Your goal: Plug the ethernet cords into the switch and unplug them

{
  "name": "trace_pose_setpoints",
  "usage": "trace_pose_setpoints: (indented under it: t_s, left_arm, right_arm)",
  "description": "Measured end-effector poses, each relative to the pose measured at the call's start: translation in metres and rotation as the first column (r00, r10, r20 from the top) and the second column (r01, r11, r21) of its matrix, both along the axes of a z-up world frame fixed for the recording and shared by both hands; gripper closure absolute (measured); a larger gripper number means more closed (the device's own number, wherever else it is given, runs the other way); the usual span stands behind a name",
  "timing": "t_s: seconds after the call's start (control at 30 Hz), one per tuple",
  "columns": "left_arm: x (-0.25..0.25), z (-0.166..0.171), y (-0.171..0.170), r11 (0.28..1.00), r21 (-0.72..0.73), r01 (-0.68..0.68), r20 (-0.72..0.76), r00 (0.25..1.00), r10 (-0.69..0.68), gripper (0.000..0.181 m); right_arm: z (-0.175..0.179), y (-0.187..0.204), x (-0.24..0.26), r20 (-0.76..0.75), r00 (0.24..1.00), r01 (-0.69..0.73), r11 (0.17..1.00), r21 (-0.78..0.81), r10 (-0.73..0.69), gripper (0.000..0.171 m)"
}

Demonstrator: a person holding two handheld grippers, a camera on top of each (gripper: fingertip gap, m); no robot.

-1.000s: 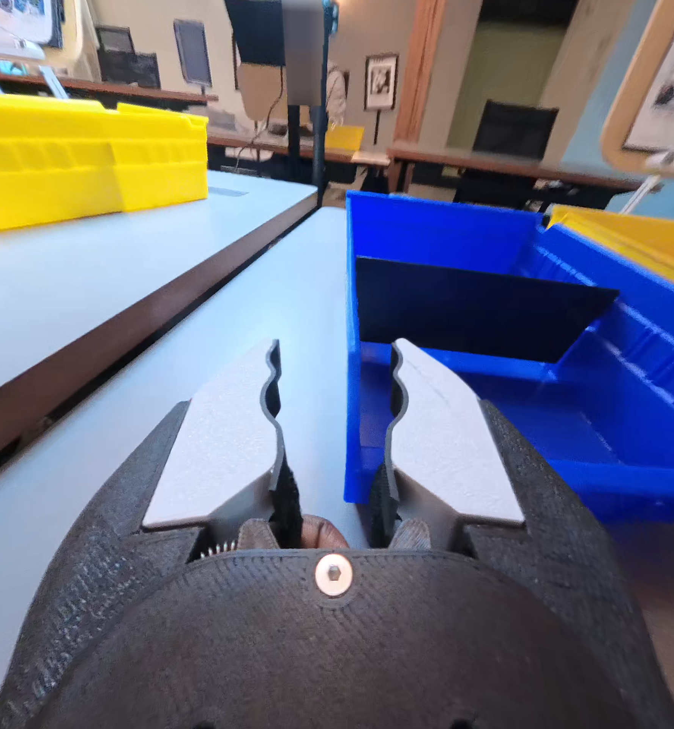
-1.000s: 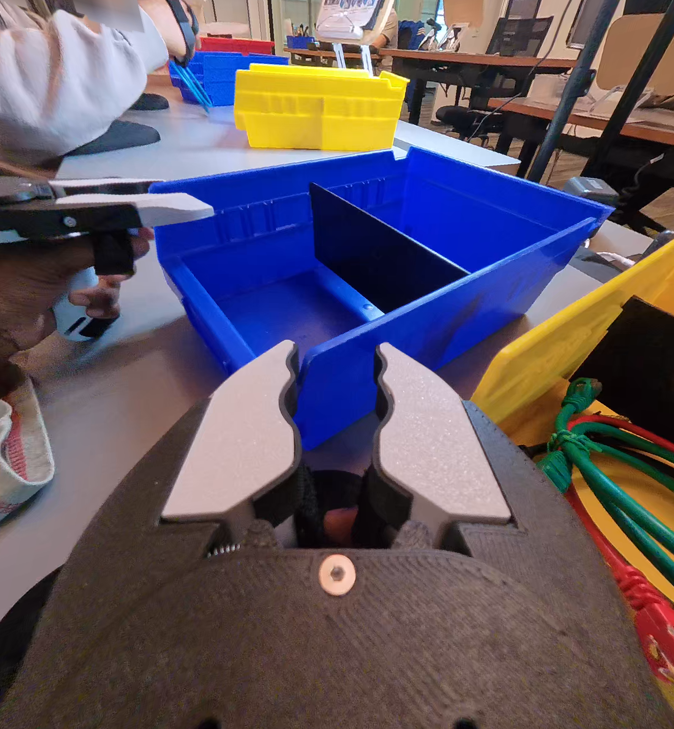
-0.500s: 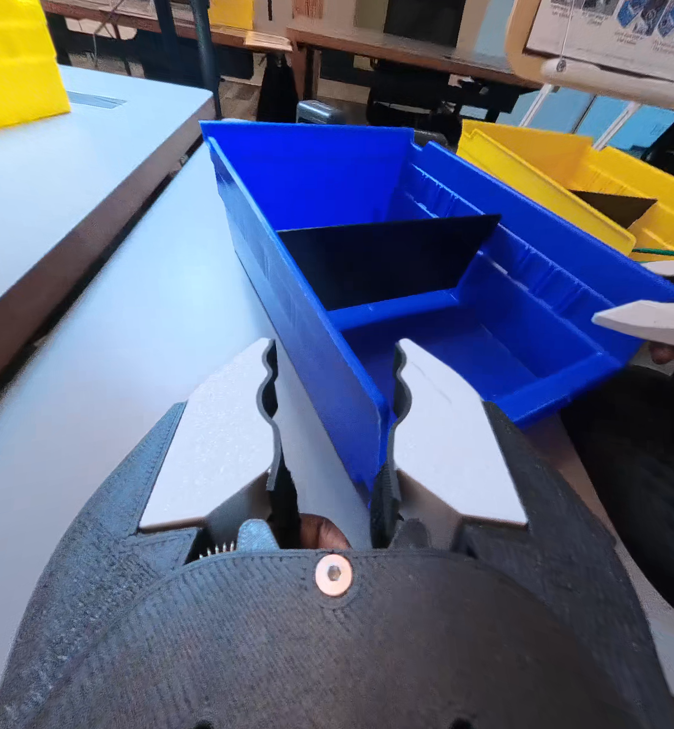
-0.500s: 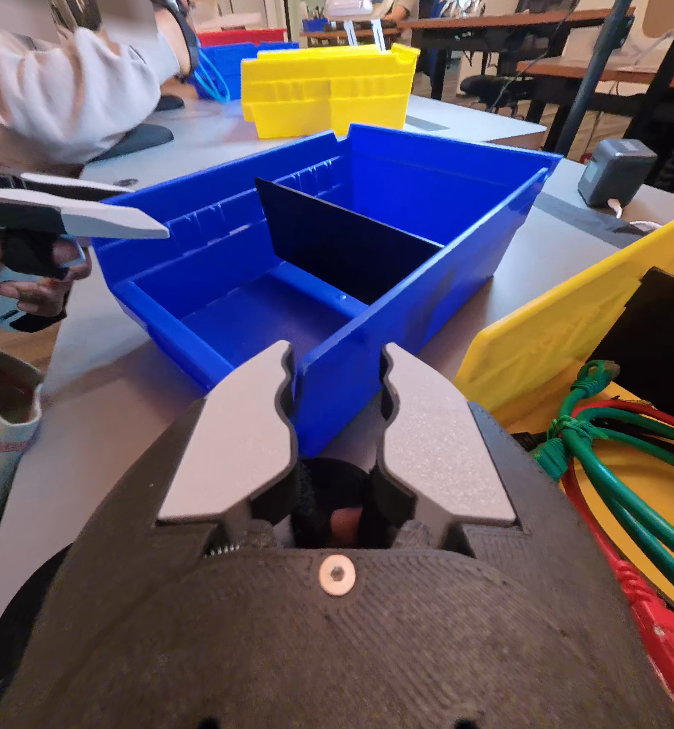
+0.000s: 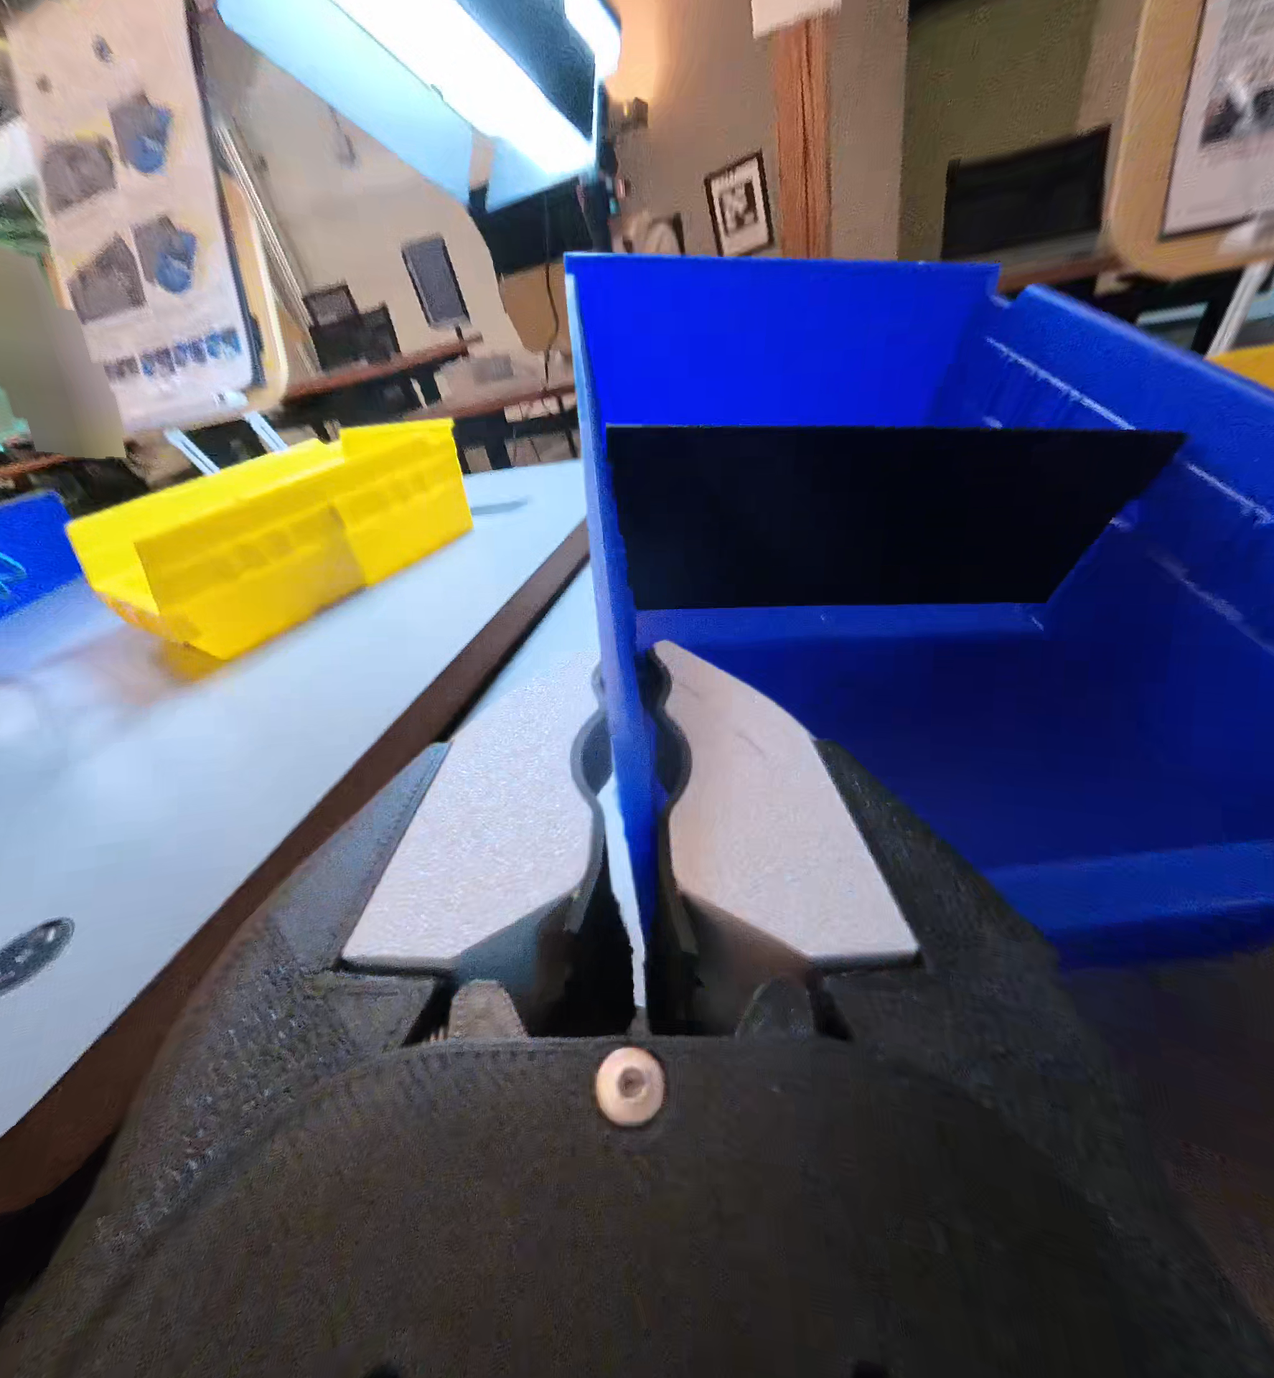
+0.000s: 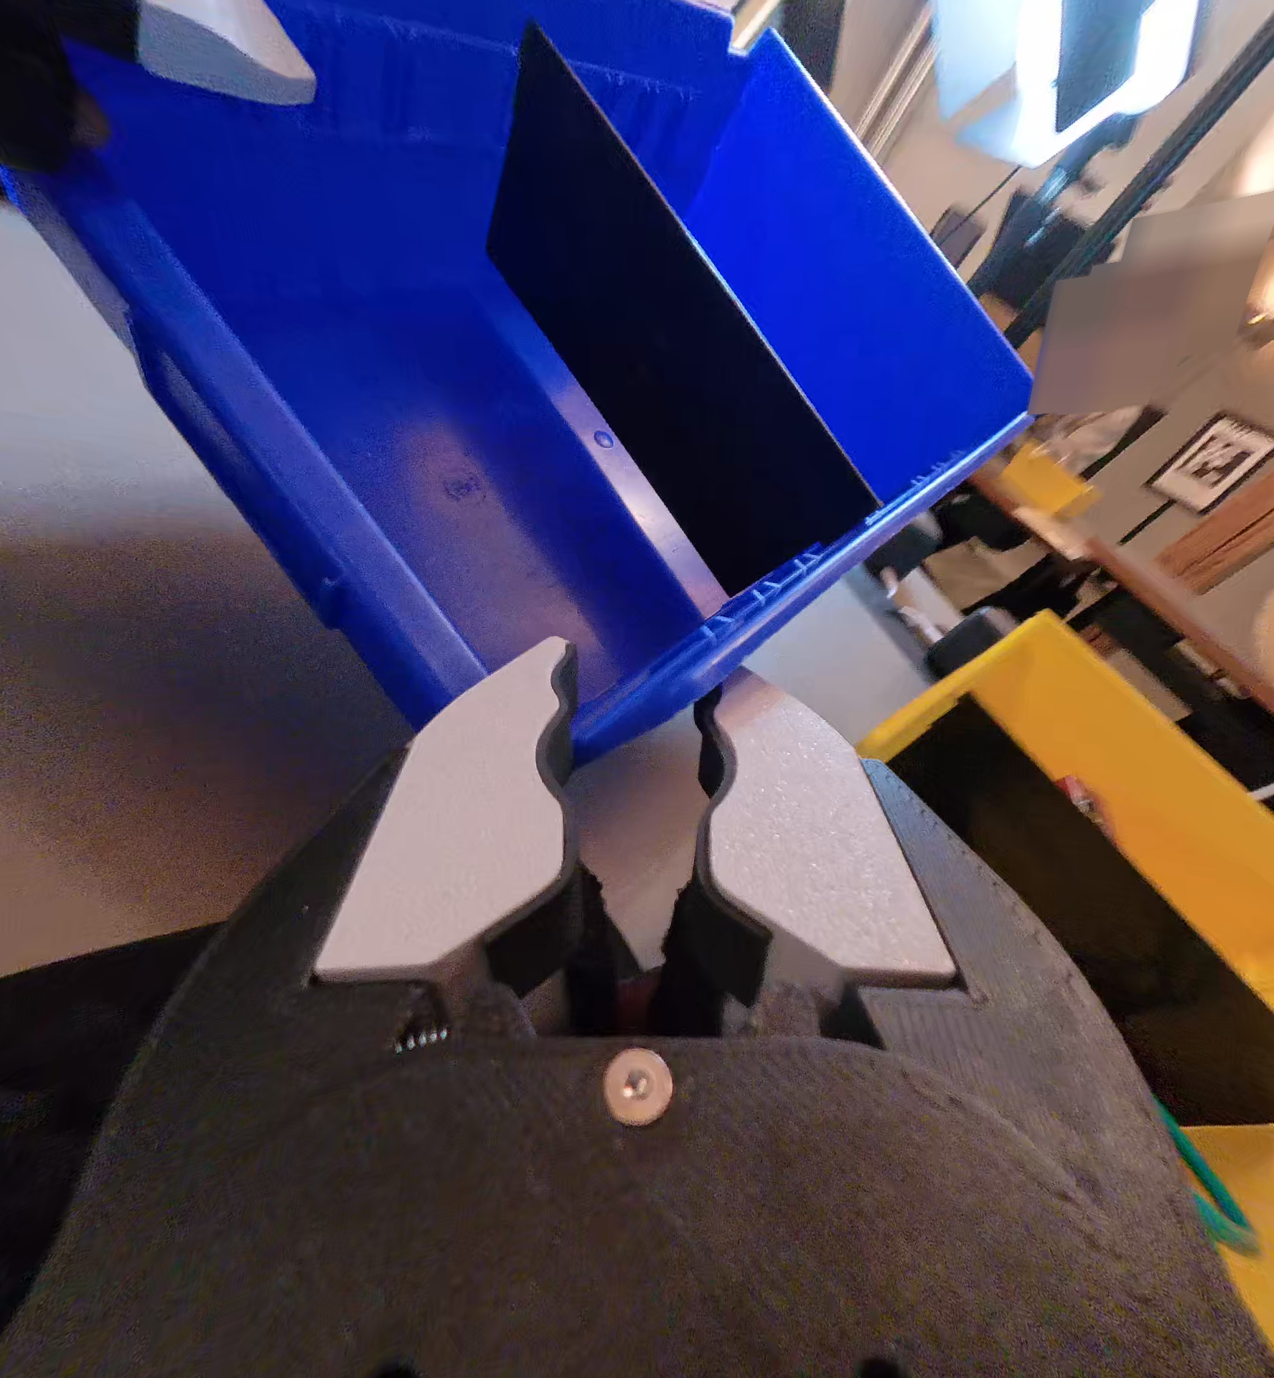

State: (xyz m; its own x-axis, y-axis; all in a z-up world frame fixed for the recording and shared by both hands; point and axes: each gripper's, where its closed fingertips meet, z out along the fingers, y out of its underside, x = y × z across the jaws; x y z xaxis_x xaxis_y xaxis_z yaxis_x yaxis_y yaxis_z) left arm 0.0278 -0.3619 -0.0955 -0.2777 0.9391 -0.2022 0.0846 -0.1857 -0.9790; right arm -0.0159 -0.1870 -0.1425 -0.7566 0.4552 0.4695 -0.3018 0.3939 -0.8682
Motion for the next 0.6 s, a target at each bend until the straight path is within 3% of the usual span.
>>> trace_pose_setpoints:
  t_s: [0.17,0.3,0.47,0.6]
  left_arm:
    - [0.007,0.058,0.049,0.997,-0.041,0.063,-0.263,0.962,-0.071,0.175]
    - [0.004,0.085,0.109,0.981,-0.014,0.194,-0.389,0.903,-0.184,0.174]
    - [-0.017,0.085,0.204,0.912,-0.008,0.409,-0.350,0.853,-0.386,0.171]
    - [-0.040,0.080,0.285,0.845,-0.010,0.535,-0.313,0.801,-0.510,0.170]
  right_arm:
    - [0.056,0.047,-0.001,-0.099,0.992,0.067,0.989,-0.131,-0.081,0.143]
    - [0.081,0.109,0.000,-0.141,0.972,0.164,0.975,-0.149,-0.185,0.145]
    - [0.088,0.207,0.009,-0.149,0.938,0.286,0.942,-0.174,-0.312,0.146]
    - [0.083,0.288,0.011,-0.125,0.861,0.468,0.865,-0.183,-0.493,0.148]
